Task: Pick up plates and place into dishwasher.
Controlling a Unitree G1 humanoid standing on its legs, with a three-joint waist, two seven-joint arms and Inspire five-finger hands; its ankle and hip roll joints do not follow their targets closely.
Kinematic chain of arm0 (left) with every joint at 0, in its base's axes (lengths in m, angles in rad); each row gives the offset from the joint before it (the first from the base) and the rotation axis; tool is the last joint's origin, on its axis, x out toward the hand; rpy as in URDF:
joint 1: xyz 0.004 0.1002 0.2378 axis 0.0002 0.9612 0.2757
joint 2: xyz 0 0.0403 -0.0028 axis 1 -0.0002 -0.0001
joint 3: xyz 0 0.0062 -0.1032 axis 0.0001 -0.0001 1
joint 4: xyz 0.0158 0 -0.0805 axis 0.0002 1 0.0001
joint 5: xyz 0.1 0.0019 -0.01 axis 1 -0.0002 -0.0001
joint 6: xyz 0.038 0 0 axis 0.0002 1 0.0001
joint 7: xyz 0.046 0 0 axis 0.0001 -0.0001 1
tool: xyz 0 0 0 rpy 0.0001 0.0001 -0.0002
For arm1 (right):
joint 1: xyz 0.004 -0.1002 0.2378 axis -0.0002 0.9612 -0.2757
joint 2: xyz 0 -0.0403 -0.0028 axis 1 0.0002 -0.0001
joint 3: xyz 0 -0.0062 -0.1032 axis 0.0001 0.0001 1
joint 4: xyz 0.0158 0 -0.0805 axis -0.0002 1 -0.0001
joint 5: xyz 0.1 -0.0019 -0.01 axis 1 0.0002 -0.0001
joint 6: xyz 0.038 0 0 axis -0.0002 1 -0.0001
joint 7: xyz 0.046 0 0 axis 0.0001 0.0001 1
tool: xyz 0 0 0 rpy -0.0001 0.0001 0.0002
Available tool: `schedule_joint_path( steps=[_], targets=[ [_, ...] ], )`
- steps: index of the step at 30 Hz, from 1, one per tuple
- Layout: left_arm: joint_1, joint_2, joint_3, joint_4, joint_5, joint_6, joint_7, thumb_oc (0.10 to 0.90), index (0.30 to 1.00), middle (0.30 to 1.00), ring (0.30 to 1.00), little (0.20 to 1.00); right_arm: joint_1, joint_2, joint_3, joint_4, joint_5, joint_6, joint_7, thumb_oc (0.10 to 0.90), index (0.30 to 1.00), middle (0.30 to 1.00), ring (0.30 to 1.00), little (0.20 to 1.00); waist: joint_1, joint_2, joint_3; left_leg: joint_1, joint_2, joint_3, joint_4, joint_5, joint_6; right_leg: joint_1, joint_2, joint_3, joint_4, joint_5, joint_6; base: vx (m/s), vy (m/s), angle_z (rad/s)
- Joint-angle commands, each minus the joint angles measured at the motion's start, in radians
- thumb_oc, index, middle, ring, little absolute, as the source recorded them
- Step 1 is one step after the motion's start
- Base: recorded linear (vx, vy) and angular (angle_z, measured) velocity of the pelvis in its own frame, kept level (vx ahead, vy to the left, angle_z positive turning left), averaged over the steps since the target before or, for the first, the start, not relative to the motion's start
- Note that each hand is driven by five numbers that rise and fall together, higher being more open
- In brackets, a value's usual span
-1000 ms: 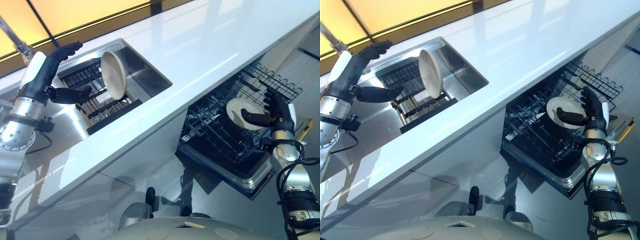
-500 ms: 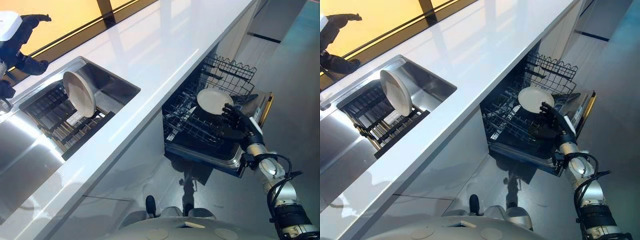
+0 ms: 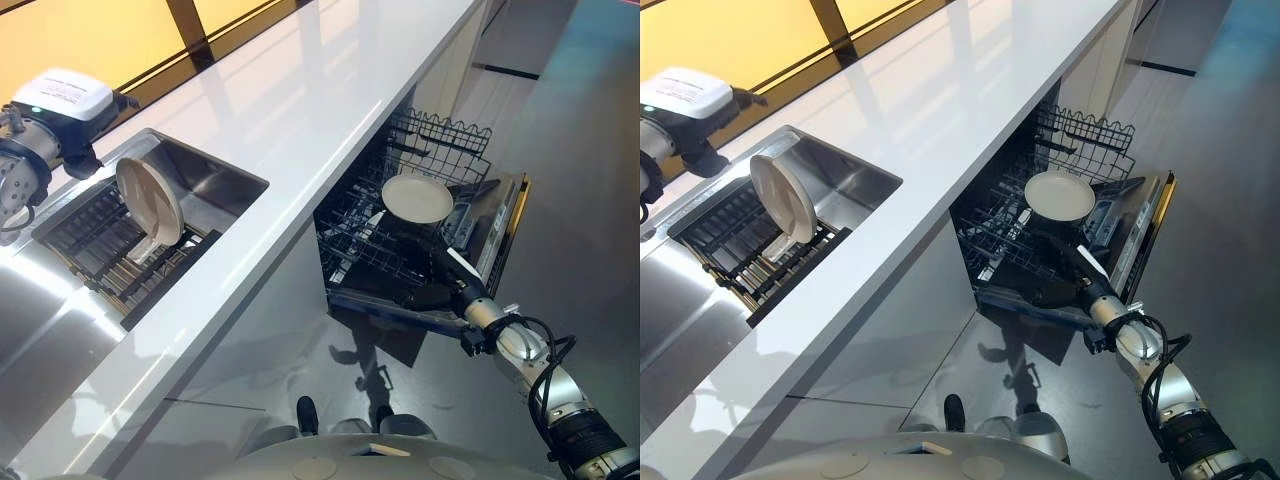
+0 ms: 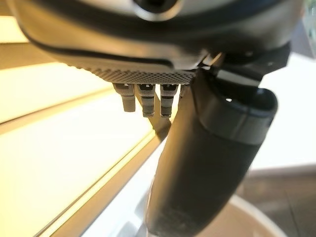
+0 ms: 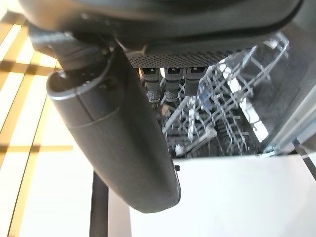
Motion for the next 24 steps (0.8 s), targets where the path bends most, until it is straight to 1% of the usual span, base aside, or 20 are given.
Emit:
schedule_joint_path(
  steps=[1, 8, 11, 13, 14, 16, 17, 19, 21, 24],
  targets=[
    [-0.172, 0.085, 0.017, 0.103, 0.036, 0.077, 0.022, 0.8, 0.9, 0.9, 0.9, 0.9, -0.08, -0.054, -0.004, -0.144, 0.028, -0.1, -0.002, 0.8, 0.9, 0.9, 0.9, 0.9, 0.006, 0.009, -0.061, 0.06, -0.077, 0.001, 0.016, -0.136, 0.049, -0.083, -0.013, -0.017, 0.054, 0.1, 0.072, 0.02, 0.023, -0.04],
    [-0.19, 0.073, -0.027, 0.131, 0.05, 0.071, 0.001, 0.8, 0.9, 0.9, 0.9, 0.9, -0.064, -0.043, 0.039, -0.157, 0.039, -0.078, 0.038, 0.8, 0.9, 0.9, 0.9, 0.9, 0.001, 0.005, -0.054, 0.058, -0.08, 0.009, 0.019, -0.139, 0.057, -0.093, -0.013, -0.012, 0.063, 0.107, 0.075, 0.03, 0.022, -0.06],
    [-0.193, 0.06, -0.044, 0.132, 0.052, 0.094, 0.023, 0.8, 0.9, 0.9, 0.9, 0.9, -0.064, -0.042, 0.077, -0.17, 0.025, -0.057, 0.073, 0.8, 0.9, 0.9, 0.9, 0.9, 0.0, 0.0, -0.051, 0.054, -0.082, 0.011, 0.023, -0.141, 0.06, -0.101, -0.015, -0.01, 0.072, 0.111, 0.078, 0.02, 0.028, -0.07],
    [-0.195, 0.049, -0.05, 0.144, 0.058, 0.106, 0.062, 0.8, 0.9, 0.9, 0.9, 0.9, -0.064, -0.047, 0.104, -0.168, 0.007, -0.058, 0.084, 0.8, 0.9, 0.9, 0.9, 0.9, -0.001, -0.003, -0.05, 0.056, -0.083, 0.013, 0.024, -0.142, 0.061, -0.103, -0.014, -0.009, 0.076, 0.111, 0.079, 0.04, 0.018, -0.04],
    [-0.198, 0.048, -0.055, 0.145, 0.06, 0.125, 0.093, 0.8, 0.9, 0.9, 0.9, 0.9, -0.065, -0.049, 0.113, -0.163, 0.011, -0.06, 0.091, 0.8, 0.9, 0.9, 0.9, 0.9, -0.002, -0.004, -0.05, 0.057, -0.083, 0.014, 0.023, -0.142, 0.061, -0.104, -0.014, -0.008, 0.077, 0.113, 0.079, 0.03, 0.015, -0.01],
    [-0.204, 0.032, -0.057, 0.178, 0.058, 0.132, 0.152, 0.8, 0.9, 0.9, 0.9, 0.9, -0.07, -0.049, 0.13, -0.159, 0.014, -0.058, 0.092, 0.8, 0.9, 0.9, 0.9, 0.9, -0.002, -0.006, -0.049, 0.055, -0.083, 0.014, 0.022, -0.141, 0.061, -0.106, -0.013, -0.006, 0.078, 0.112, 0.08, 0.0, 0.0, 0.0],
    [-0.208, 0.028, -0.06, 0.179, 0.048, 0.156, 0.188, 0.8, 0.9, 0.9, 0.9, 0.9, -0.071, -0.049, 0.138, -0.153, 0.004, -0.063, 0.1, 0.8, 0.9, 0.9, 0.9, 0.9, -0.003, -0.008, -0.049, 0.054, -0.083, 0.015, 0.023, -0.141, 0.062, -0.108, -0.013, -0.005, 0.078, 0.112, 0.079, 0.02, 0.011, -0.03],
    [-0.206, 0.013, -0.054, 0.198, 0.036, 0.163, 0.235, 0.8, 0.9, 0.9, 0.9, 0.9, -0.071, -0.051, 0.153, -0.152, 0.002, -0.061, 0.098, 0.8, 0.9, 0.9, 0.9, 0.9, -0.001, -0.011, -0.048, 0.052, -0.084, 0.014, 0.022, -0.139, 0.062, -0.109, -0.013, -0.005, 0.077, 0.112, 0.077, 0.02, 0.015, -0.05],
    [-0.182, -0.001, -0.03, 0.208, 0.045, 0.162, 0.262, 0.8, 0.9, 0.9, 0.9, 0.9, -0.07, -0.05, 0.161, -0.152, -0.005, -0.061, 0.103, 0.8, 0.9, 0.9, 0.9, 0.9, -0.002, -0.013, -0.046, 0.052, -0.085, 0.014, 0.021, -0.139, 0.063, -0.112, -0.012, -0.004, 0.08, 0.112, 0.077, 0.03, 0.013, -0.05],
    [-0.159, -0.016, -0.013, 0.209, 0.057, 0.165, 0.266, 0.8, 0.9, 0.9, 0.9, 0.9, -0.069, -0.049, 0.17, -0.149, -0.009, -0.057, 0.11, 0.8, 0.9, 0.9, 0.9, 0.9, -0.005, -0.013, -0.046, 0.053, -0.085, 0.015, 0.019, -0.138, 0.064, -0.117, -0.011, 0.0, 0.083, 0.114, 0.077, 0.02, 0.008, -0.02]
  ],
)
